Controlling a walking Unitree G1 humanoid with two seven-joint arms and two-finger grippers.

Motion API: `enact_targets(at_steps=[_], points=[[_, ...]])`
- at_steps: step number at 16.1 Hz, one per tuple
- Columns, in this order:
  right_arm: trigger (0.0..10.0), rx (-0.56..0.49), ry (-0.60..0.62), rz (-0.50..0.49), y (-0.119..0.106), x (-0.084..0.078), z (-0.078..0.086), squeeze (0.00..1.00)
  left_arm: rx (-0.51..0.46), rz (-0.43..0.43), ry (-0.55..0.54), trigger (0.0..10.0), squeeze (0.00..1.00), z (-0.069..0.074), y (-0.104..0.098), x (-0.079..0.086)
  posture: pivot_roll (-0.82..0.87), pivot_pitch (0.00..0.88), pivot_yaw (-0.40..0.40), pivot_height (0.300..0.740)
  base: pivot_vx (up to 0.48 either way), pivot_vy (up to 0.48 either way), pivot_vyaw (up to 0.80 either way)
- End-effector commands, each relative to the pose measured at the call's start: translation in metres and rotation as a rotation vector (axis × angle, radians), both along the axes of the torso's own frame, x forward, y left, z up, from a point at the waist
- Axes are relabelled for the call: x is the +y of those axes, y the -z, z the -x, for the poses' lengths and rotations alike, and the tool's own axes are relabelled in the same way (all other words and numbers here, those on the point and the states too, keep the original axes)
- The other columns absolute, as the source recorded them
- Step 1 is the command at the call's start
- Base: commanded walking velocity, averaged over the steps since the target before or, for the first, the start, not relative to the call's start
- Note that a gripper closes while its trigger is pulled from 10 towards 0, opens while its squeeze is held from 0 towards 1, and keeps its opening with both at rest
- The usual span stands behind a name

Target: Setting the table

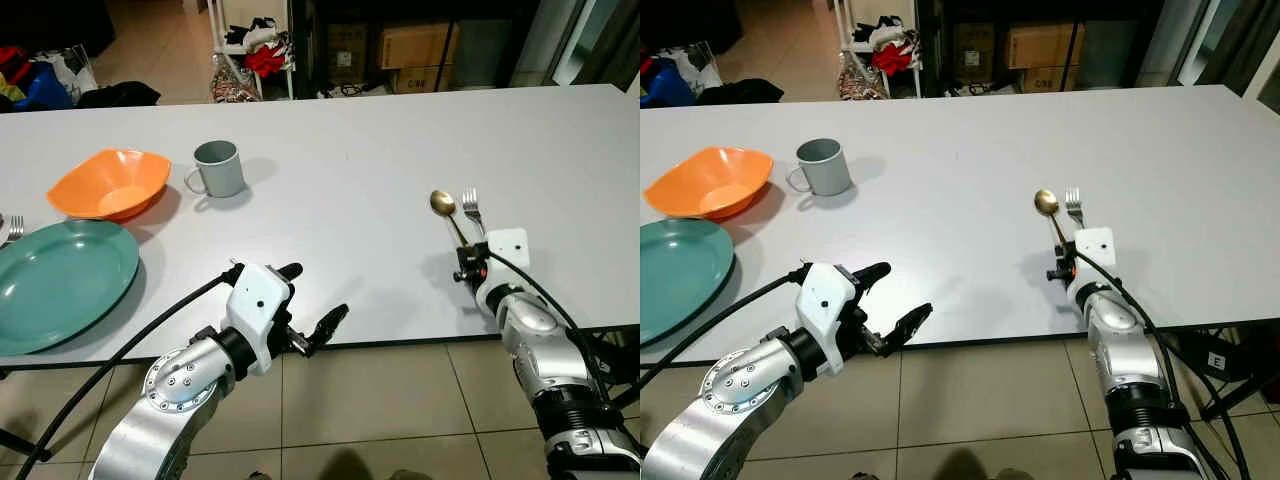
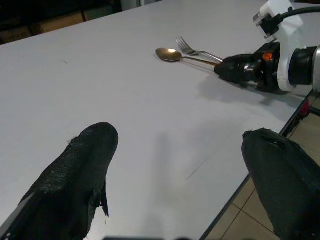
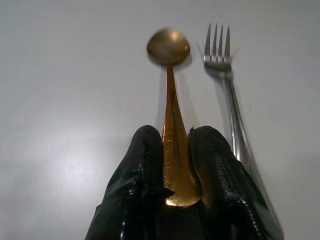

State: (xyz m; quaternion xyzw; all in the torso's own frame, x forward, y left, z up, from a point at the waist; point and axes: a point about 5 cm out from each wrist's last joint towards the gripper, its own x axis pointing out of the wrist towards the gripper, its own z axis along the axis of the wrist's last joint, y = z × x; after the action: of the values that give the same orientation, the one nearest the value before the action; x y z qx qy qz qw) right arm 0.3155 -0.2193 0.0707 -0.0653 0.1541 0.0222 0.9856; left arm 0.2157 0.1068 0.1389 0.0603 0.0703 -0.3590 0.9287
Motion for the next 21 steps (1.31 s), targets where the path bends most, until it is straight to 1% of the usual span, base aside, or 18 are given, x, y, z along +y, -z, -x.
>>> enact_targets(at_steps=[1, 2, 3, 4, 5, 6, 9, 10, 11, 12, 13, 14, 15, 16, 17, 19, 20, 21], points=[[10.0, 0.012, 0.017, -0.008, 0.002, 0.001, -0.002, 0.0, 0.008, -0.007, 0.017, 10.0, 0.0, 0.002, 0.0, -0.001, -0.1, 0.019, 0.059, 0.74, 0.0, 0.0, 0.0], [10.0, 0.014, 0.016, -0.019, 0.003, 0.001, -0.002, 0.0, 0.009, -0.009, 0.019, 10.0, 0.0, 0.002, 0.0, -0.001, -0.1, 0.02, 0.058, 0.74, 0.0, 0.0, 0.0], [10.0, 0.016, 0.018, -0.025, 0.003, 0.002, -0.002, 0.65, 0.01, -0.01, 0.02, 10.0, 0.0, 0.002, 0.0, -0.001, -0.1, 0.02, 0.058, 0.74, 0.0, 0.0, 0.0], [10.0, 0.016, 0.016, -0.032, 0.003, 0.003, -0.002, 0.86, 0.011, -0.01, 0.02, 10.0, 0.0, 0.002, 0.0, -0.001, -0.1, 0.024, 0.057, 0.74, 0.0, 0.0, 0.0], [10.0, 0.014, 0.014, -0.035, 0.003, 0.004, -0.002, 0.97, 0.011, -0.01, 0.02, 10.0, 0.0, 0.002, 0.0, -0.001, -0.1, 0.025, 0.057, 0.74, 0.0, 0.0, 0.0], [10.0, 0.013, 0.015, -0.036, 0.003, 0.003, -0.002, 1.0, 0.01, -0.01, 0.021, 10.0, 0.0, 0.002, -0.001, -0.001, -0.1, 0.025, 0.057, 0.74, 0.0, 0.0, 0.0], [10.0, -0.036, 0.024, -0.035, -0.006, -0.001, -0.003, 1.0, 0.007, 0.008, 0.015, 10.0, 0.0, 0.002, -0.003, -0.001, -0.1, 0.025, 0.056, 0.74, 0.0, 0.0, 0.0], [10.0, -0.109, -0.003, -0.064, -0.022, 0.001, -0.002, 1.0, 0.003, 0.048, -0.003, 10.0, 0.0, 0.003, -0.007, 0.0, -0.1, 0.025, 0.055, 0.74, 0.0, 0.0, 0.0], [10.0, -0.171, -0.035, -0.127, -0.035, 0.007, 0.001, 1.0, 0.004, 0.073, -0.021, 10.0, 0.0, 0.004, -0.01, 0.003, -0.09, 0.025, 0.058, 0.74, 0.0, 0.0, 0.0], [10.0, -0.218, -0.09, -0.185, -0.049, 0.016, 0.008, 1.0, -0.003, 0.092, -0.053, 10.0, 0.0, 0.007, -0.012, 0.008, -0.1, 0.025, 0.067, 0.74, 0.0, 0.0, 0.0], [10.0, -0.232, -0.116, -0.196, -0.055, 0.021, 0.011, 1.0, -0.005, 0.098, -0.073, 10.0, 0.0, 0.007, -0.012, 0.01, -0.1, 0.025, 0.067, 0.74, 0.0, 0.0, 0.0], [10.0, -0.268, -0.213, -0.209, -0.068, 0.035, 0.023, 1.0, -0.009, 0.095, -0.167, 10.0, 0.0, 0.008, -0.011, 0.02, -0.1, 0.027, 0.077, 0.74, 0.0, 0.0, 0.0], [10.0, -0.306, -0.304, -0.207, -0.078, 0.049, 0.037, 1.0, -0.024, 0.051, -0.329, 10.0, 0.0, 0.007, -0.008, 0.033, -0.1, 0.026, 0.081, 0.74, 0.0, 0.0, 0.8], [10.0, -0.31, -0.369, -0.262, -0.081, 0.064, 0.052, 1.0, -0.08, -0.022, -0.511, 10.0, 0.0, 0.008, -0.007, 0.049, -0.1, 0.028, 0.085, 0.74, 0.0, 0.0, 0.8], [10.0, -0.286, -0.412, -0.291, -0.077, 0.073, 0.062, 1.0, -0.092, -0.067, -0.56, 10.0, 0.0, 0.014, -0.006, 0.054, -0.09, 0.026, 0.088, 0.74, 0.0, 0.0, 0.8], [10.0, -0.237, -0.427, -0.302, -0.065, 0.078, 0.074, 1.0, -0.124, -0.142, -0.621, 10.0, 0.0, 0.02, -0.005, 0.058, -0.09, 0.025, 0.082, 0.74, 0.0, 0.0, 0.8], [10.0, -0.219, -0.43, -0.309, -0.064, 0.079, 0.076, 1.0, -0.133, -0.142, -0.657, 10.0, 0.0, 0.021, -0.006, 0.059, -0.08, 0.026, 0.077, 0.74, 0.0, 0.0, 0.8], [10.0, -0.208, -0.435, -0.318, -0.064, 0.08, 0.076, 1.0, -0.14, -0.12, -0.693, 10.0, 0.0, 0.022, -0.009, 0.06, -0.08, 0.024, 0.071, 0.74, 0.0, 0.0, 0.8]])
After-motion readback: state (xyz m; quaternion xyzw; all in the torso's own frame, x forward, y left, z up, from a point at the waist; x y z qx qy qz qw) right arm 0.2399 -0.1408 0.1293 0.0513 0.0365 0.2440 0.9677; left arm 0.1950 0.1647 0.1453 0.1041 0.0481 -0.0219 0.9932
